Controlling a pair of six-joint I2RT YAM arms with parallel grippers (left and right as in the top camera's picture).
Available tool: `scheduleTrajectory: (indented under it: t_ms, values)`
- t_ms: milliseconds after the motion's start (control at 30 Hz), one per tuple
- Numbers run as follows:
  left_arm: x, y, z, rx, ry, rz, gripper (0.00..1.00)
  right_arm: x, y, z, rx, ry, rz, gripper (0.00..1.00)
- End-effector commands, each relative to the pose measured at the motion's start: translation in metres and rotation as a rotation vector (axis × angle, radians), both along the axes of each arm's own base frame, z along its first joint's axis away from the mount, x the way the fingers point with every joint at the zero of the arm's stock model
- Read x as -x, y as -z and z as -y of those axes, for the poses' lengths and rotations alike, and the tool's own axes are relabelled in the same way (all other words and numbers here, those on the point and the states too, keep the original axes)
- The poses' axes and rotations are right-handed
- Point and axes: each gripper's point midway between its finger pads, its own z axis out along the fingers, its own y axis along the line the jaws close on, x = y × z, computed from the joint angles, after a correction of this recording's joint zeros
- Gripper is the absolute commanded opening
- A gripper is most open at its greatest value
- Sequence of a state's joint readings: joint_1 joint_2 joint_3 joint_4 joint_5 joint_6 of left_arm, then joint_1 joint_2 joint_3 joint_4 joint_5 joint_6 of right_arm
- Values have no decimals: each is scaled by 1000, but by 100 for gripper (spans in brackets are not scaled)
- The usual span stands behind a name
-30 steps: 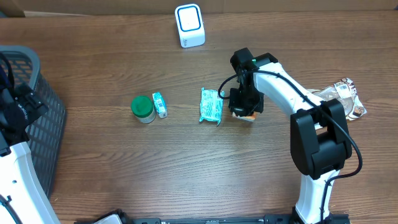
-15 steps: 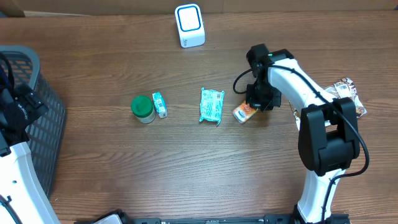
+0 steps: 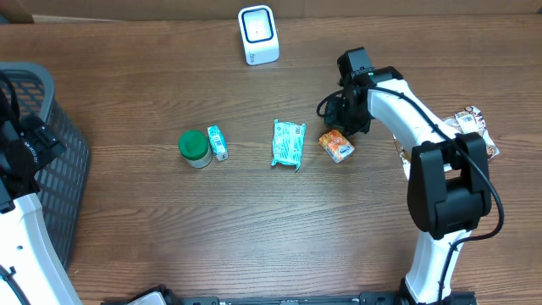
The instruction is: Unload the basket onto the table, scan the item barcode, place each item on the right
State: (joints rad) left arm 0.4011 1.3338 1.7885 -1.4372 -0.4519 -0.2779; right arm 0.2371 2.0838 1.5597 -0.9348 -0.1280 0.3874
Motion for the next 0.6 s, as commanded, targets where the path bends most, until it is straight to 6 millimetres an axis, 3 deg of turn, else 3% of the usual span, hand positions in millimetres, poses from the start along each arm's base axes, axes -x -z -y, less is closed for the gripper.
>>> scheduleTrajectory:
  t_ms: [0,133,267,467,567]
  values:
    - [0,-2,-1,-7,8,-3,99,-10,-40,10,-98,3,63,19]
    - [0,-2,-1,-7,9,-2,100,2,-58,30,-128,-69,59,27]
    - [0,-2,-1,-7,9,-3,99,18,-42,38,-139,-161,6,44]
    - [0,-2,-1,-7,8,-2,100,32,-4,27,-218,-222,-41,36]
    - [0,-2,-1,-7,9,-2,100,34,5,27,-218,-222,-38,33]
